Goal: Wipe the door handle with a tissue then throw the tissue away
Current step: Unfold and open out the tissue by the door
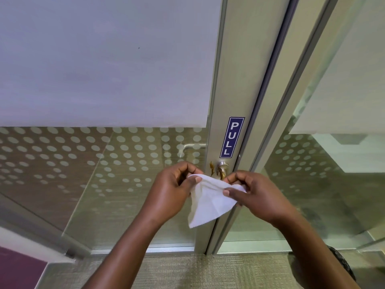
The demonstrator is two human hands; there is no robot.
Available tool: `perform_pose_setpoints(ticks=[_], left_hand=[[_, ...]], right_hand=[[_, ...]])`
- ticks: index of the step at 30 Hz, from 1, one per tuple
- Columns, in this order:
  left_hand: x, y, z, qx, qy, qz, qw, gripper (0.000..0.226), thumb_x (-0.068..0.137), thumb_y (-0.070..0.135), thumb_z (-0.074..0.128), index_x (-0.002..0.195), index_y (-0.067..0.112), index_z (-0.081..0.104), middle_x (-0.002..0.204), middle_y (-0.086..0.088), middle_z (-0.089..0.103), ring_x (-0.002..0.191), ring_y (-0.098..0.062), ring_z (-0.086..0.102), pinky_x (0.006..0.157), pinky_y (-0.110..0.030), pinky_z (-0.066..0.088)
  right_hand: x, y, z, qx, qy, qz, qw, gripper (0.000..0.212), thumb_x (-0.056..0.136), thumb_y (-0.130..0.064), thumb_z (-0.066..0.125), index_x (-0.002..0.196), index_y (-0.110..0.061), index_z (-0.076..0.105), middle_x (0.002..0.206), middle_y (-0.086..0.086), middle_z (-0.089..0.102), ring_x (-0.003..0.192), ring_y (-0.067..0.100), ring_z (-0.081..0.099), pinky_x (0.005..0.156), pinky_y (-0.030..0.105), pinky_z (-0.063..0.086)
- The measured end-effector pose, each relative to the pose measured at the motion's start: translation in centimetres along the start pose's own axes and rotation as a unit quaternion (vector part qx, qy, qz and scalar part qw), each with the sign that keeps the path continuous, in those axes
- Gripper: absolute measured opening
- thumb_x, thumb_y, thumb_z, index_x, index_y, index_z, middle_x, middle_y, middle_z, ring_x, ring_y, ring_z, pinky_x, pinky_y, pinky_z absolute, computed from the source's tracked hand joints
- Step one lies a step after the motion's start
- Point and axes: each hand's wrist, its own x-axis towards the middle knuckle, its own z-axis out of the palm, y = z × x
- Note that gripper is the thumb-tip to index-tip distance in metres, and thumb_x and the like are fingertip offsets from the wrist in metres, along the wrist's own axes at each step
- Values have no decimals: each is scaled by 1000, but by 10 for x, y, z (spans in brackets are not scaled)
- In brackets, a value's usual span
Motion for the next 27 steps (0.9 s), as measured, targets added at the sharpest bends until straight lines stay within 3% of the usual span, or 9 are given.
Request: perform_pose_setpoints(ticks=[3, 5, 8, 11, 13, 17, 19, 22, 27], left_hand=[[-1, 3, -11, 62, -10, 26, 998, 16, 100, 18, 67, 89, 27, 74, 83, -3, 73, 81, -32, 67, 72, -43, 55], [-2, 4, -15, 75, -16, 32, 997, 16, 101, 21, 67, 88, 29, 73, 83, -1, 73, 81, -29, 67, 71, -38, 52], [-1, 4, -19, 29, -27, 19, 999, 17, 102, 17, 64, 89, 25, 72, 86, -2, 74, 86, -30, 68, 78, -43, 54], [0, 4, -22, -57, -12, -1, 998, 19, 103, 11, 61, 91, 20, 73, 85, 0, 75, 78, -15, 68, 73, -24, 53], [1, 4, -24, -100, 3, -16, 995, 18, 103, 9, 59, 94, 16, 73, 87, -2, 75, 78, -12, 68, 69, -19, 53], [3, 3, -27, -151, 18, -43, 987, 15, 104, 9, 57, 98, 8, 70, 87, -9, 74, 77, -19, 65, 70, -29, 53], [4, 4, -28, -180, 20, -58, 982, 16, 104, 8, 55, 97, 7, 69, 86, -11, 71, 76, -21, 63, 70, -34, 52], [4, 4, -31, -211, 21, -75, 974, 19, 104, 8, 55, 94, 10, 70, 86, -15, 70, 77, -28, 61, 72, -41, 49], [7, 3, -40, -229, 16, -80, 970, 21, 104, 7, 54, 93, 12, 72, 90, -11, 74, 78, -22, 68, 64, -32, 59]], right_hand=[[-1, -3, -6, -164, 54, -55, 983, 7, 90, -25, 70, 91, -32, 71, 90, -16, 62, 81, -1, 56, 66, 15, 36], [-1, -6, -8, -195, 74, -67, 976, 6, 91, -25, 69, 93, -30, 71, 92, -14, 59, 83, 2, 55, 69, 18, 38], [0, -7, -14, -185, 97, -89, 974, 5, 90, -26, 72, 94, -27, 74, 90, -10, 64, 79, 6, 58, 71, 26, 44], [-1, -7, -20, -63, 85, -89, 990, 4, 87, -29, 75, 83, -31, 76, 70, -9, 68, 59, 2, 58, 57, 17, 43], [-1, -4, -23, 24, 70, -78, 994, 13, 83, -38, 77, 78, -26, 74, 63, 1, 65, 51, 4, 51, 50, 16, 39], [1, 3, -23, 157, 43, -67, 984, 33, 78, -48, 78, 76, -17, 68, 67, 0, 64, 58, 11, 53, 55, 20, 44], [2, 5, -20, 252, 13, -67, 965, 31, 78, -44, 80, 85, -16, 71, 89, 4, 76, 71, 15, 65, 63, 23, 53], [3, 10, -14, 389, -21, -63, 919, 33, 74, -39, 86, 91, -15, 70, 109, 19, 74, 91, 26, 72, 74, 33, 60], [5, 14, -11, 427, 13, -52, 903, 41, 71, -42, 88, 95, -14, 70, 81, 12, 71, 60, 15, 62, 49, 24, 50]])
